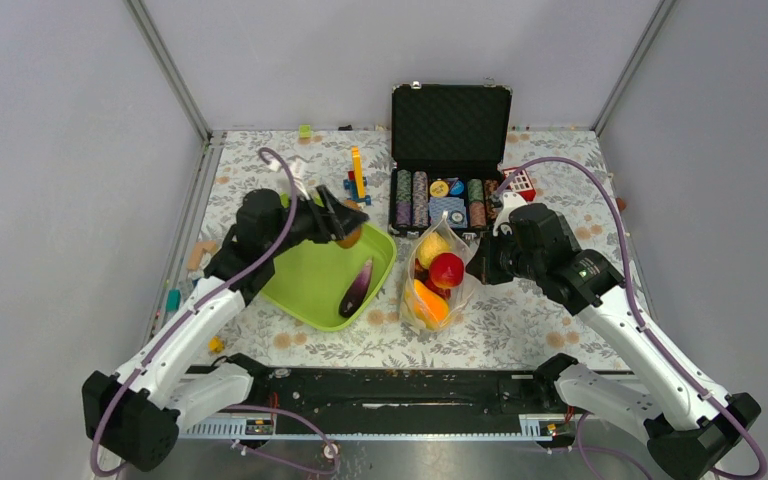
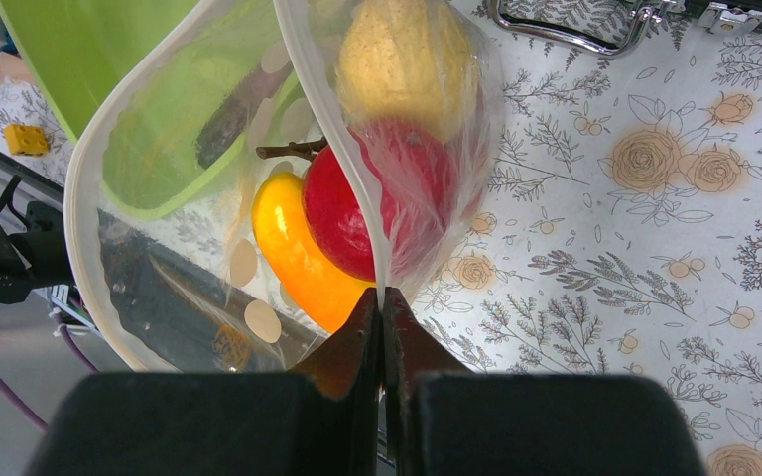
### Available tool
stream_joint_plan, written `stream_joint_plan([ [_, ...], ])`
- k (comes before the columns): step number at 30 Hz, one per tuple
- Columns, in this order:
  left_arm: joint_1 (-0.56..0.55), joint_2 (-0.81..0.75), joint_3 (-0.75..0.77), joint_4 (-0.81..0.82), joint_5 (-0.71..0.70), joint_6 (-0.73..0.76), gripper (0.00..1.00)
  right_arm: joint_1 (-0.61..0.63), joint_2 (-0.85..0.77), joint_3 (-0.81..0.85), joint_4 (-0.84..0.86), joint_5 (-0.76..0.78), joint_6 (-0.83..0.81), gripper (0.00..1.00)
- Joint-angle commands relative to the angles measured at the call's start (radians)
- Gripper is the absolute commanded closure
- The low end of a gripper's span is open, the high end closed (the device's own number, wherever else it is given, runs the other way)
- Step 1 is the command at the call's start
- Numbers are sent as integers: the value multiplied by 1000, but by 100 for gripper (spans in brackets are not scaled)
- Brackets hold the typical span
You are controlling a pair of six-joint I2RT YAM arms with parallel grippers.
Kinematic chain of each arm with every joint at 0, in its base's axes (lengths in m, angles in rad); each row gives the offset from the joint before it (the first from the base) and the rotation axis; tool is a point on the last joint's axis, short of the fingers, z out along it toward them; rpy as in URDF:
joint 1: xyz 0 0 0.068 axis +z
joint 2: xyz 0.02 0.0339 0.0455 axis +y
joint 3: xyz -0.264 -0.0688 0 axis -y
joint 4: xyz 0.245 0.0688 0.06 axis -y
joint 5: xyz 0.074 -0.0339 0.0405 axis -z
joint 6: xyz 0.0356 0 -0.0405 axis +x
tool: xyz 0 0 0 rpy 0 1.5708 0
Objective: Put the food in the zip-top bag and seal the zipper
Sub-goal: Pick up the fake vegetable from the bin, then place the fake vegetable in the zipper food storage bag.
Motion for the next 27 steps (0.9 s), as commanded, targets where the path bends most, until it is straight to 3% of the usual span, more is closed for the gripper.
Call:
stream_joint_plan([
  [1,-183,-24,88,173,209,109,94,4,-3,7,11,11,-8,98],
  [5,-325,3,124,228,138,123,91,4,-3,6,11,7,-8,98],
  [11,-453,110,154,336,136,95,88,5,-5,5,13,5,-7,98],
  [22,-607,275,286,219,-74,196,74,5,-24,-5,11,14,-10,98],
  [24,-615,286,292,201,-76,204,65,5,-25,-5,12,16,-10,98],
  [27,-620,292,293,186,-90,211,37,5,-25,-5,12,21,-12,97],
])
